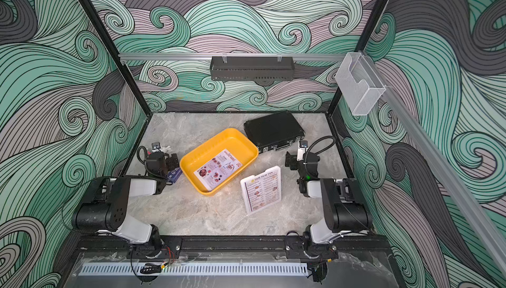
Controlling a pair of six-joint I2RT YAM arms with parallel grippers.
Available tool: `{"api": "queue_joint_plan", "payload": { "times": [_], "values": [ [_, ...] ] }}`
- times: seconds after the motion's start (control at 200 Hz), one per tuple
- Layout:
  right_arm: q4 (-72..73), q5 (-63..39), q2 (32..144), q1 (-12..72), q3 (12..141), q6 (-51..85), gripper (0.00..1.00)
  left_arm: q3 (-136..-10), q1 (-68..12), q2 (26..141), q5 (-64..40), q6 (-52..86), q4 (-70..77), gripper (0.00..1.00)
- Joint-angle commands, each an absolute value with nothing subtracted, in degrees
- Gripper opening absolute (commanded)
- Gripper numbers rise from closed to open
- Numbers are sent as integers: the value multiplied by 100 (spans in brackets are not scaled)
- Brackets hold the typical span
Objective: Replace the menus in the menu holders
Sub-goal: Adjust the menu holder at the center of the board.
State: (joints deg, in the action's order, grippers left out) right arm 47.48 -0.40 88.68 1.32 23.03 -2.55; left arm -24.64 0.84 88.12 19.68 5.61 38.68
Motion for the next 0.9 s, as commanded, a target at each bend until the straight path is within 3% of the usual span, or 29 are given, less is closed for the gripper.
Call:
{"api": "queue_joint_plan", "payload": {
  "times": [0.0,0.741,0.896],
  "values": [
    [4849,-60,8833,109,2333,-229,99,-2601,53,8721,1960,582,3981,99],
    [4914,127,8743,48,2284,-67,99,-2600,62,8682,1953,542,4010,99],
    [3756,533,7376,78,2246,61,99,-3401,60,7905,2142,725,2019,98]
  ]
}}
